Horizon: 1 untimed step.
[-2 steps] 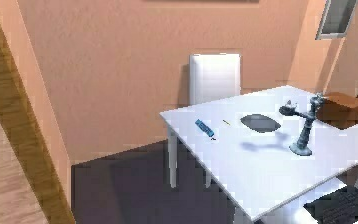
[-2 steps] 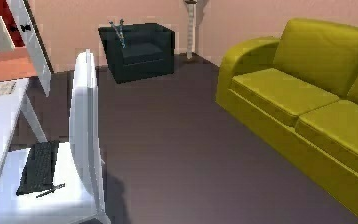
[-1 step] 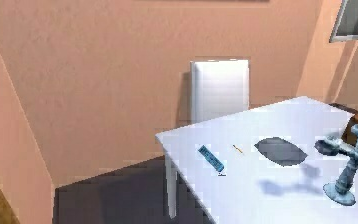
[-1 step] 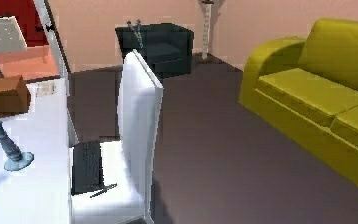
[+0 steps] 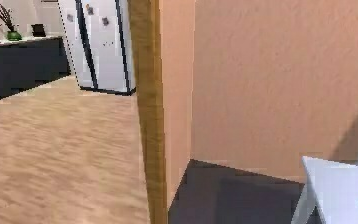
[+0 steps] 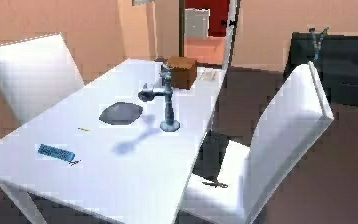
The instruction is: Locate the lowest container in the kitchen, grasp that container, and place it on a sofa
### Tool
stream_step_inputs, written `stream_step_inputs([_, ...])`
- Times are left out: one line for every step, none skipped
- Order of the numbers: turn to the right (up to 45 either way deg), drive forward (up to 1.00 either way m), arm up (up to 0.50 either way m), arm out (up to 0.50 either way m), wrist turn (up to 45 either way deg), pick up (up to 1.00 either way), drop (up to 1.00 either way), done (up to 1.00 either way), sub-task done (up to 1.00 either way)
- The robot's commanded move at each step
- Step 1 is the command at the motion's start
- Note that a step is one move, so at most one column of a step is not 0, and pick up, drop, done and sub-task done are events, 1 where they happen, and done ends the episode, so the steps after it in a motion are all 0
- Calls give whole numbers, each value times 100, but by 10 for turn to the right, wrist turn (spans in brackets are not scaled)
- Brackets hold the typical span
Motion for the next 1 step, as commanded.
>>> stream_step_inputs([-360, 0, 0, 0, 0, 0, 0, 0, 0])
